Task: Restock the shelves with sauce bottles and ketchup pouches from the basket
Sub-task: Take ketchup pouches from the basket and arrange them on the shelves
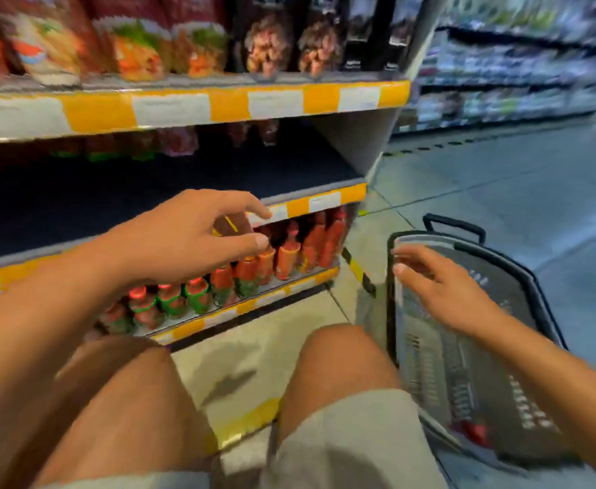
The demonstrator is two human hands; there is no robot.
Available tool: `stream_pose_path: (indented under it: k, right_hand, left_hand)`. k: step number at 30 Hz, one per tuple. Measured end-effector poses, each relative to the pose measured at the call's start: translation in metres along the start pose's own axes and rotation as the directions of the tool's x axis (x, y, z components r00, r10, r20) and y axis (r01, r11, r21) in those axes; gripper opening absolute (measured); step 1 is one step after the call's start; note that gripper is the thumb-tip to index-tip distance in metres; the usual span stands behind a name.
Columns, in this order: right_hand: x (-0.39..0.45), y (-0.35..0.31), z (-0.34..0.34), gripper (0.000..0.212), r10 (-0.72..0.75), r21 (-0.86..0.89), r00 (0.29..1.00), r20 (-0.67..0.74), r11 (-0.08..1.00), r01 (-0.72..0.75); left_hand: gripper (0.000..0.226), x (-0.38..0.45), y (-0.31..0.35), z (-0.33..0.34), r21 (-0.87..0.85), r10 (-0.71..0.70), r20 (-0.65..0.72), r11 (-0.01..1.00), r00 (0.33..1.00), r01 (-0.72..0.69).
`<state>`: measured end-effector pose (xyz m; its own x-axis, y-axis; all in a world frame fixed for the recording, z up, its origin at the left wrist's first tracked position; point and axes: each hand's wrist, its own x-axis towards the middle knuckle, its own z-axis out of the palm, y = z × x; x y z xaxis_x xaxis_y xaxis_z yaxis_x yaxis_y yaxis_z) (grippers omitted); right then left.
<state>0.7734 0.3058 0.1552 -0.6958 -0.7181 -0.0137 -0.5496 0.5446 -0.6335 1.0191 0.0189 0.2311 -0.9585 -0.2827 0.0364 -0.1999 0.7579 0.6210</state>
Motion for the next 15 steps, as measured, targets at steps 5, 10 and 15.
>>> stream_pose_path:
  k: [5,10,15]
  right_hand:
    - [-0.04,0.109,-0.056,0.029,0.24,-0.043,0.97,-0.036,0.97,-0.241]
    - [-0.061,0.2,-0.06,0.035,0.425,-0.299,0.891,0.162,0.881,-0.366]
    - [-0.069,0.262,-0.023,0.026,0.526,-0.458,0.746,0.41,0.825,-0.331]
  left_hand:
    - [0.034,0.081,0.098,0.068,0.111,0.172,0.178,0.975,0.969,-0.194]
    - [0.031,0.131,0.162,0.173,0.179,0.229,0.365,0.934,0.903,-0.309]
    - [0.031,0.152,0.186,0.29,0.171,0.146,0.605,0.936,0.783,-0.306]
